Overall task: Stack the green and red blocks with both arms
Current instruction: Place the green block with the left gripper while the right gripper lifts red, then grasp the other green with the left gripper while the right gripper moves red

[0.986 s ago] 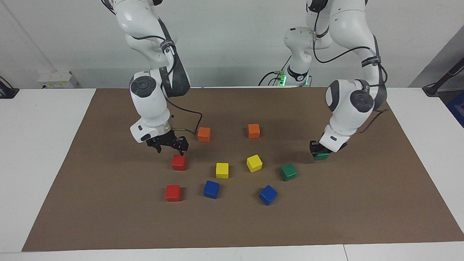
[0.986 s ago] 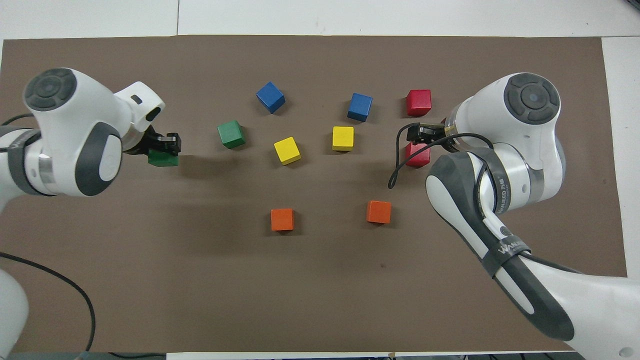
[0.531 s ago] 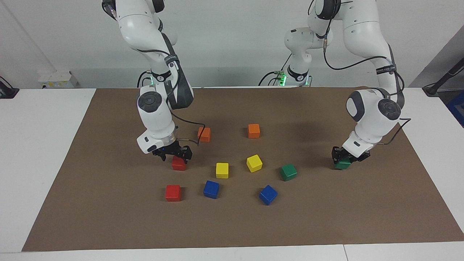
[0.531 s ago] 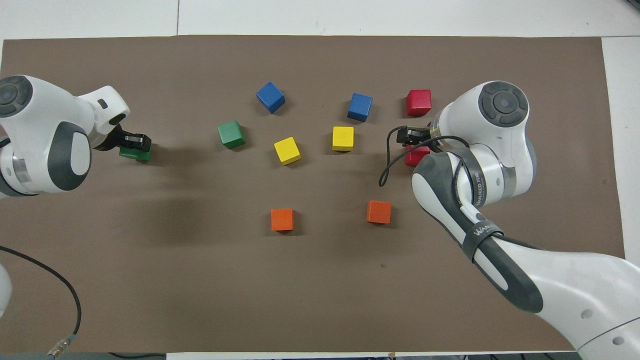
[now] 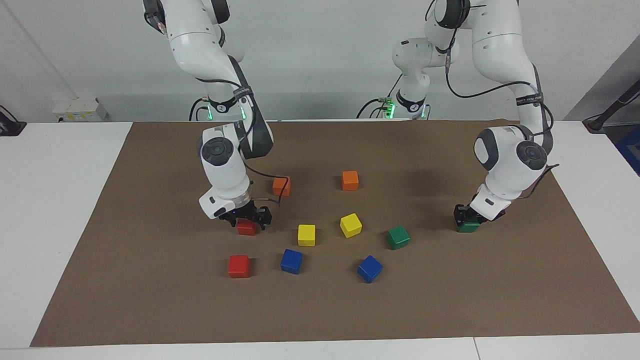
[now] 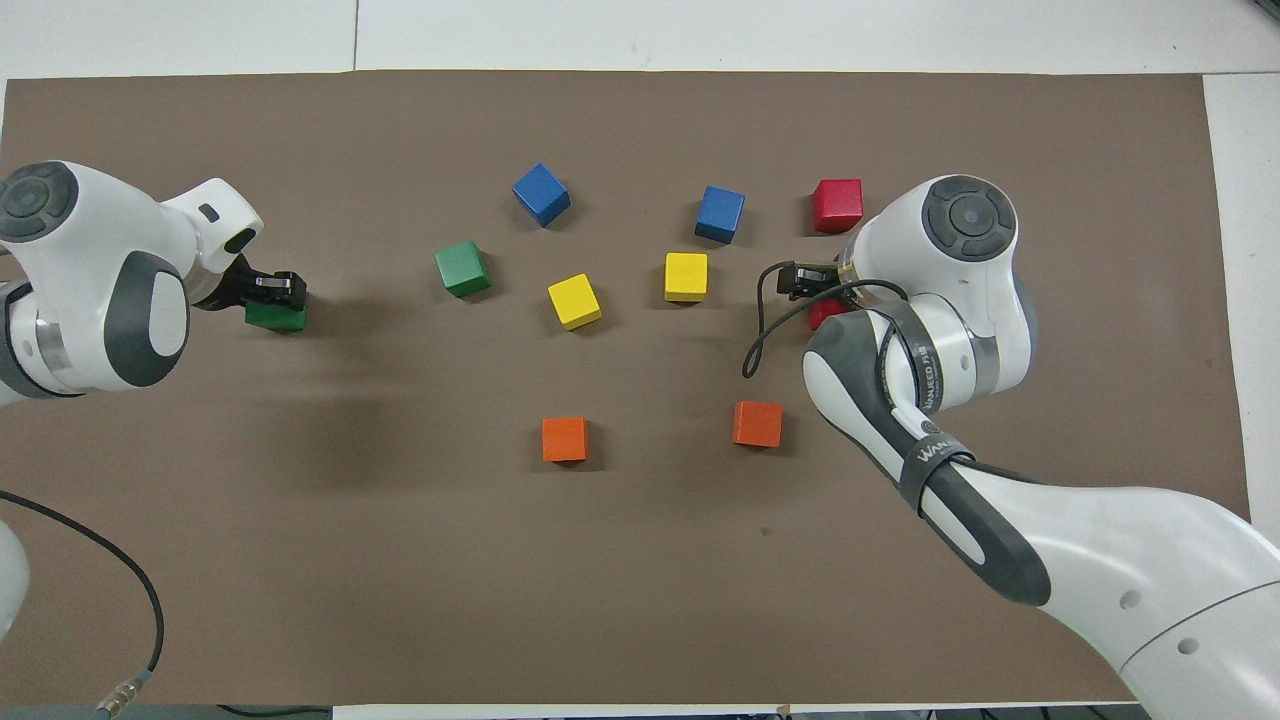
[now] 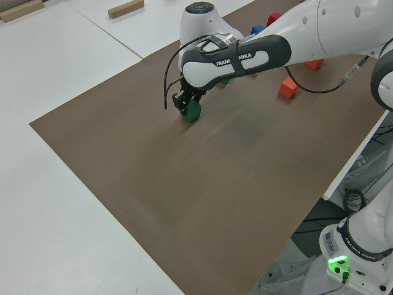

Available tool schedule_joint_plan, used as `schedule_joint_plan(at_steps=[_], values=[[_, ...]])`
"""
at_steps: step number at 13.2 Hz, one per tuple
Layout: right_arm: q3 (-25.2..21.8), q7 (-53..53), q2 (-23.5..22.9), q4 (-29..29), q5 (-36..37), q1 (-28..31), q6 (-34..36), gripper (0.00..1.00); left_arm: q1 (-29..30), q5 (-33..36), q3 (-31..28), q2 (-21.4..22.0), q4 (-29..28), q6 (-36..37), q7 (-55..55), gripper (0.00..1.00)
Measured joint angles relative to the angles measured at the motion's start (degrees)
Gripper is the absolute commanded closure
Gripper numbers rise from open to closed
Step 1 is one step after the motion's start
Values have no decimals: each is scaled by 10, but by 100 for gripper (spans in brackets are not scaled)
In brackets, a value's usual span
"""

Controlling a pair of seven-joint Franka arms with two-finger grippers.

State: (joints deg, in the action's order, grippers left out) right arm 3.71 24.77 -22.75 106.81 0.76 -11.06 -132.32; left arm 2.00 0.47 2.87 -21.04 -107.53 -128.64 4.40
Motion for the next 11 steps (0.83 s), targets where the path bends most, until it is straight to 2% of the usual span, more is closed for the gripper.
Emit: schedule_joint_plan(at_steps=[1,5,7,10,11], values=[[0,0,-1,0,0,0,0,5,0,0,0,0,0,0,-3,1],[0,0,-8,0,0,0,0,26,4,0,-1,0,0,-1,-14,0],[0,0,-10,0,0,0,0,49,7,-3,-1,0,39,19,-22,0],[0,0,-10,0,0,0,0,98,-30,-11,9,-12,142,81,-154,0],[0,0,-10,0,0,0,0,100,-60,-11,11,-19,157,83,-204,0]])
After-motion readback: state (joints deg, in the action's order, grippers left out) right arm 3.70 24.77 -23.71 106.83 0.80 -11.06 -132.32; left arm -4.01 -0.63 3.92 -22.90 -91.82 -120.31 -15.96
